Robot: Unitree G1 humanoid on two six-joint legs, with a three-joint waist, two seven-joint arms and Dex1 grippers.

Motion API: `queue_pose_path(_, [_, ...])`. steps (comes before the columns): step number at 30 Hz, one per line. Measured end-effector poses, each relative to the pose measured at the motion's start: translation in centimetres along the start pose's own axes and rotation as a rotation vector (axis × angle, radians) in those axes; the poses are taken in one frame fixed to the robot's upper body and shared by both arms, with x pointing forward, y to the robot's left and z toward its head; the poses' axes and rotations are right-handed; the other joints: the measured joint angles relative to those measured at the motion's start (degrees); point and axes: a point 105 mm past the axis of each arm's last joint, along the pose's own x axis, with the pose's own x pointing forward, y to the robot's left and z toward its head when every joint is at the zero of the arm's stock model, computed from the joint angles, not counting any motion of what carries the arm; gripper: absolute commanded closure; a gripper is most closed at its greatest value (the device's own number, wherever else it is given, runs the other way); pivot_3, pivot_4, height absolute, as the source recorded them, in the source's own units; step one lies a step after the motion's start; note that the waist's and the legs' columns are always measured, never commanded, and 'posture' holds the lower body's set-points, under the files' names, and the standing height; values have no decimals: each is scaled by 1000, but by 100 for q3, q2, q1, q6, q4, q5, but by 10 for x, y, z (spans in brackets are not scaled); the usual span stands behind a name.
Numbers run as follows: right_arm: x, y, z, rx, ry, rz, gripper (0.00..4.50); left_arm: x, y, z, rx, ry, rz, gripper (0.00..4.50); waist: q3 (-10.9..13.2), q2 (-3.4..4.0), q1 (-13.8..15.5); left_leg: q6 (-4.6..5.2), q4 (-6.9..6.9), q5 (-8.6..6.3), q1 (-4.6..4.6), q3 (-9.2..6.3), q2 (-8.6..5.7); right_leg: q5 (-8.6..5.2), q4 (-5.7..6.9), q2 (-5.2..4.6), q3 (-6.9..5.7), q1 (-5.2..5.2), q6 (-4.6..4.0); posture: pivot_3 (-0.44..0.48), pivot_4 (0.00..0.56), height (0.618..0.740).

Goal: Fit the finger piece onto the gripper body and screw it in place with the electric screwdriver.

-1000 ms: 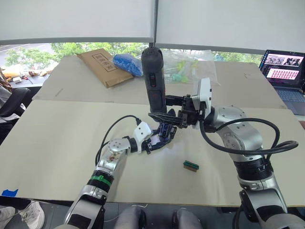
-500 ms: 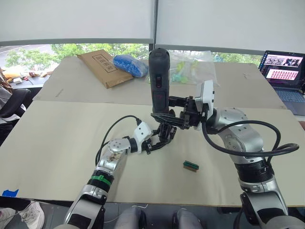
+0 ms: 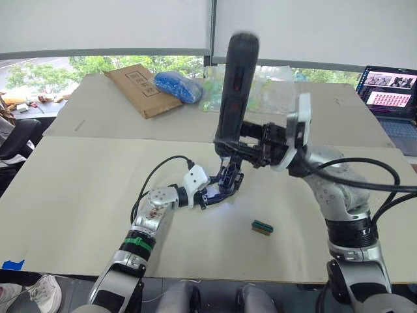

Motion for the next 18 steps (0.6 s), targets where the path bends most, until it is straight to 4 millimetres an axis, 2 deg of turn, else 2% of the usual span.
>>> queue_pose_path(2, [3, 13, 11, 3, -20, 60, 2549, 1, -1, 0, -2, -1, -4, 2233, 0, 0, 2, 3, 0, -2, 0, -3, 0, 2, -8, 6, -4, 10, 3, 0, 150, 740])
queue_pose_path(5, [-3, 26, 8, 69, 36, 114, 2549, 1, 0, 0, -8, 3, 2, 2233, 2, -3, 0, 7, 3, -4, 1, -2, 0, 4, -13, 6, -2, 16, 7, 0, 150, 740])
queue_pose_path(7, [-17, 27, 0, 163, 126, 96, 2549, -2, 1, 0, -29, 13, 1, 1197, 6, -10, -5, 9, 7, -5, 1, -3, 3, 5, -13, 4, -1, 17, 9, 0, 150, 740])
queue_pose_path(9, [-34, 25, -6, 259, 219, 40, 2549, -13, 1, -1, -37, 35, -8, 170, 12, -12, -22, 11, 3, -6, 3, -3, 6, 5, -15, -6, 2, 15, 8, 0, 150, 740])
queue_pose_path(10, [-44, 23, -8, 314, 264, 4, 2549, -21, 1, -3, -51, 47, -10, 19, 14, -11, -29, 11, 2, -7, 2, -3, 7, 5, -16, -12, 5, 8, 8, 0, 150, 740])
queue_pose_path(13, [-83, 16, -10, 515, 403, -122, 2549, -52, 3, -2, -82, 86, -18, 19, 25, -8, -42, 11, -4, -7, 2, -6, 9, 6, -36, -46, 4, 8, 6, 0, 150, 740])
queue_pose_path(16, [-121, 15, -15, 709, 549, -238, 2549, -84, -8, 6, -106, 114, -86, 19, 35, -2, -57, 13, -5, -9, 4, -6, 9, 5, -47, -56, 6, 12, 5, 0, 150, 740])
queue_pose_path(18, [-156, 10, -25, 817, 665, -385, 2549, -107, -19, 10, -136, 155, -140, 19, 39, 3, -56, 15, -4, -10, 5, -6, 8, 5, -53, -66, 12, 17, 5, 0, 150, 740])
